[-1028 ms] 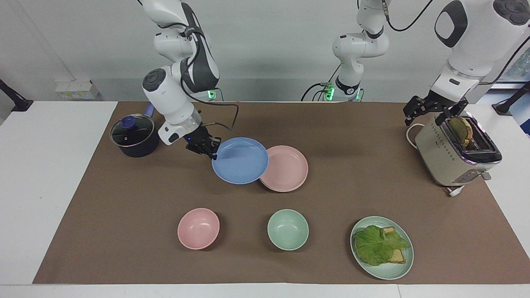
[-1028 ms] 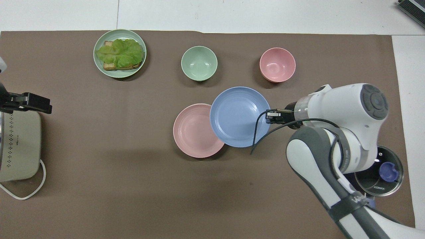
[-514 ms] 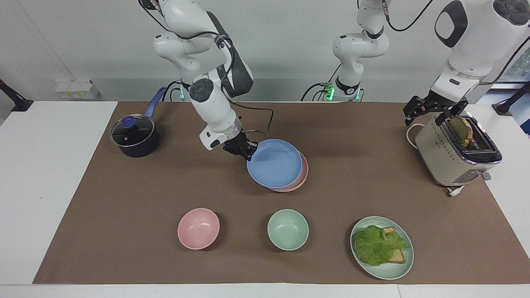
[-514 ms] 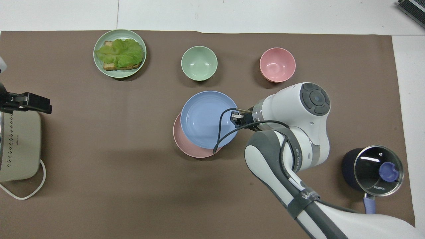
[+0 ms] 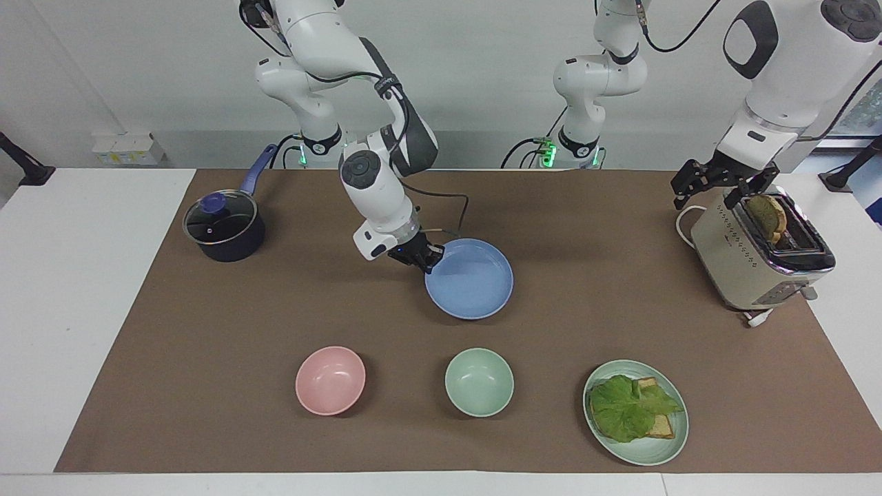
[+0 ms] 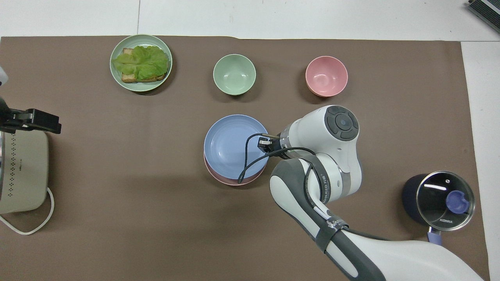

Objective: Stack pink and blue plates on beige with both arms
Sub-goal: 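Lower the blue plate onto the stack and open the right gripper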

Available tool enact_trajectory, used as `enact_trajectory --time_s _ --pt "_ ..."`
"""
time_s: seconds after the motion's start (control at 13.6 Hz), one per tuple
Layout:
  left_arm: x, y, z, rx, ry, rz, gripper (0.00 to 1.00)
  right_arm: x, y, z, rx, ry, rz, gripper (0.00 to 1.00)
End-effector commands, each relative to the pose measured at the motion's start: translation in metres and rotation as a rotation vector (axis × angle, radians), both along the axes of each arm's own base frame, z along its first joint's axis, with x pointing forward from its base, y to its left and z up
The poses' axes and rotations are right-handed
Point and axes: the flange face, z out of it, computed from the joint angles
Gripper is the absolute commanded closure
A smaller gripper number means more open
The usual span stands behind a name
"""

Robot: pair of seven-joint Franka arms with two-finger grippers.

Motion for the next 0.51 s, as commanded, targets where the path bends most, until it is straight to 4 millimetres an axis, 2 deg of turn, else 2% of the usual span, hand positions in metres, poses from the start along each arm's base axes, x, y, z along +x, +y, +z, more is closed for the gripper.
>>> enact_trajectory --time_s 0.0,0.22,0.29,0.44 --pt "-0.002 0.003 0.006 0.004 0.003 -0.002 0.0 -0.003 -0.001 0.002 -0.011 0.003 -0.016 1.0" --pt "-0.002 0.003 0.006 0.004 0.003 -0.002 0.0 -0.006 -0.003 -0.003 -0.016 0.011 -0.006 1.0" --pt "-0.002 0.003 0.006 0.004 0.003 -0.002 0.0 -0.013 0.01 -0.004 -0.017 0.014 0.013 1.0" --pt "-0.002 0.003 0.006 0.004 0.003 -0.002 0.0 -0.016 0.012 -0.006 -0.018 0.019 0.013 0.91"
